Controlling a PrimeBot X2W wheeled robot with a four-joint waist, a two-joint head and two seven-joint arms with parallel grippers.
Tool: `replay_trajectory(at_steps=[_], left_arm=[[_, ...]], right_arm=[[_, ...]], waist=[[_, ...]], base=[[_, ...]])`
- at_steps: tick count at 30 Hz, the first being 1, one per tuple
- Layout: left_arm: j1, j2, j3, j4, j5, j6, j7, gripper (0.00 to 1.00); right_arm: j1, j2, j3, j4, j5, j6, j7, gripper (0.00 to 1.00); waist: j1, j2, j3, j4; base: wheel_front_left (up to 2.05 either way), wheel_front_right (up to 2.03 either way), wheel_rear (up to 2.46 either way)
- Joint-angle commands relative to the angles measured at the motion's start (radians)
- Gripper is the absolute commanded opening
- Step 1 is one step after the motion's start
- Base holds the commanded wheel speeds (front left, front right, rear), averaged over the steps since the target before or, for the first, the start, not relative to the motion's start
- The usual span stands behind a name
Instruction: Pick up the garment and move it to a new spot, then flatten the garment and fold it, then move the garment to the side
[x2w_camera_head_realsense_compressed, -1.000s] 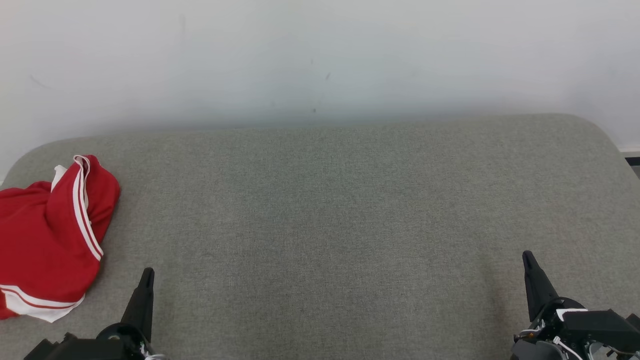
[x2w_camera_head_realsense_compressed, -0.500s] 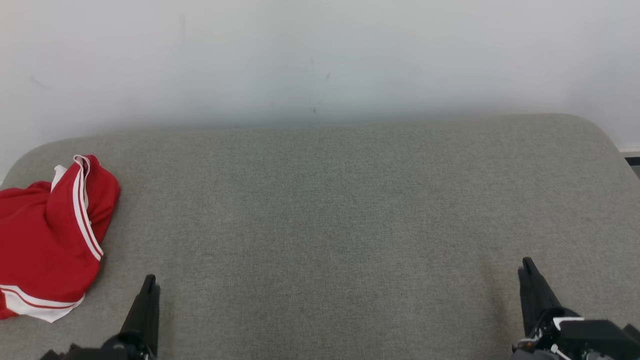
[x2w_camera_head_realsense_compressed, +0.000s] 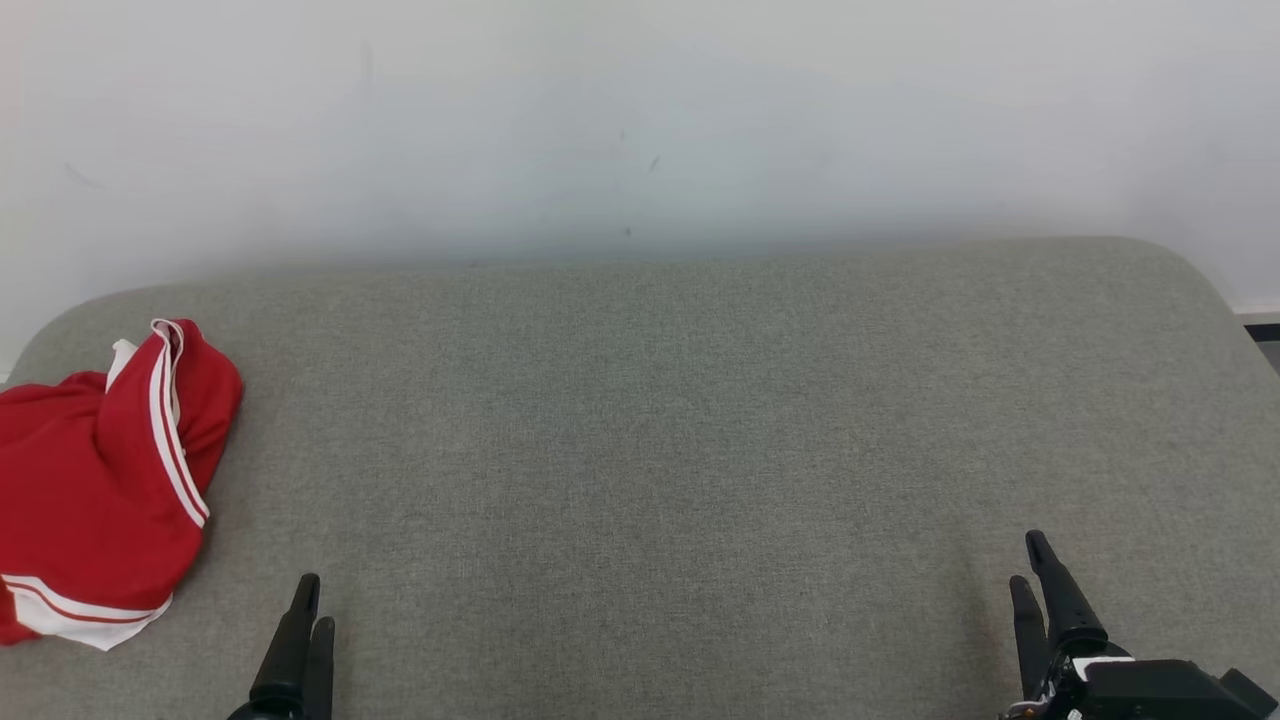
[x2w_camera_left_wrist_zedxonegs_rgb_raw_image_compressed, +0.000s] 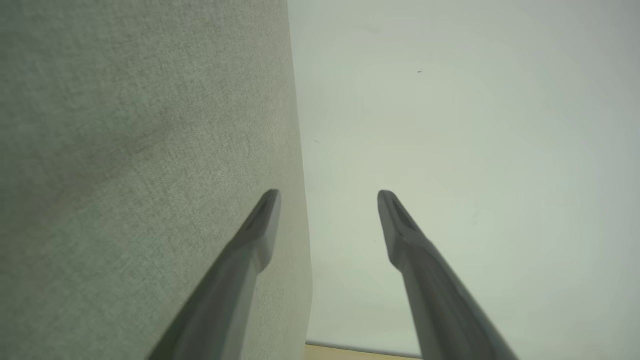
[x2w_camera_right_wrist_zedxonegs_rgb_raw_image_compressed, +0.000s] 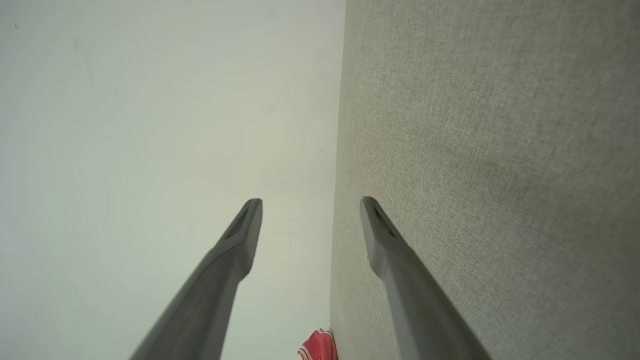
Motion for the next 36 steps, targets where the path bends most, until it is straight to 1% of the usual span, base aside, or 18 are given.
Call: replay_trajectory(at_steps=[1, 5, 9, 19, 20, 21, 28, 29, 36], left_arm=[[-0.004, 0.005, -0.003, -0.016, 0.029, 0.000, -0.014, 1.00], [-0.001, 0.006, -0.007, -0.013, 0.079, 0.003, -0.032, 1.00], [0.001, 0.006, -0.017, -0.012, 0.160, 0.011, -0.050, 1.00], [0.013, 0.007, -0.042, -0.019, 0.338, 0.032, -0.090, 1.00], [0.013, 0.007, -0.042, -0.019, 0.338, 0.032, -0.090, 1.00], [0.016, 0.008, -0.045, -0.023, 0.373, 0.036, -0.097, 1.00], [0.030, 0.008, -0.057, -0.043, 0.497, 0.052, -0.123, 1.00], [0.030, 0.008, -0.057, -0.043, 0.497, 0.052, -0.123, 1.00], [0.044, 0.009, -0.065, -0.059, 0.634, 0.060, -0.146, 1.00]], right_arm=[[-0.017, -0.002, 0.008, -0.012, -0.023, 0.000, -0.012, 1.00], [-0.019, -0.002, 0.013, -0.006, -0.072, 0.000, -0.030, 1.00], [-0.021, -0.002, 0.018, 0.003, -0.133, 0.000, -0.047, 1.00], [-0.029, -0.003, 0.044, 0.031, -0.340, -0.001, -0.088, 1.00], [-0.029, -0.003, 0.044, 0.031, -0.340, -0.001, -0.088, 1.00], [-0.031, -0.003, 0.051, 0.037, -0.385, -0.001, -0.095, 1.00], [-0.034, -0.003, 0.065, 0.057, -0.539, -0.001, -0.120, 1.00], [-0.034, -0.003, 0.065, 0.057, -0.539, -0.001, -0.120, 1.00], [-0.032, -0.003, 0.079, 0.068, -0.661, -0.001, -0.143, 1.00]], waist=[[0.0000, 0.0000, -0.002, 0.000], [0.0000, 0.0000, -0.007, 0.000], [0.0000, 0.0000, -0.011, 0.000], [0.0000, 0.0000, -0.023, 0.001], [0.0000, 0.0000, -0.023, 0.001], [0.0000, 0.0000, -0.025, 0.001], [0.0000, 0.0000, -0.035, 0.002], [0.0000, 0.0000, -0.035, 0.002], [0.0000, 0.0000, -0.045, 0.003]], base=[[0.00, 0.00, 0.00], [0.00, 0.00, 0.00], [0.00, 0.00, 0.00], [0.00, 0.00, 0.00], [0.00, 0.00, 0.00], [0.00, 0.00, 0.00], [0.00, 0.00, 0.00], [0.00, 0.00, 0.00], [0.00, 0.00, 0.00]])
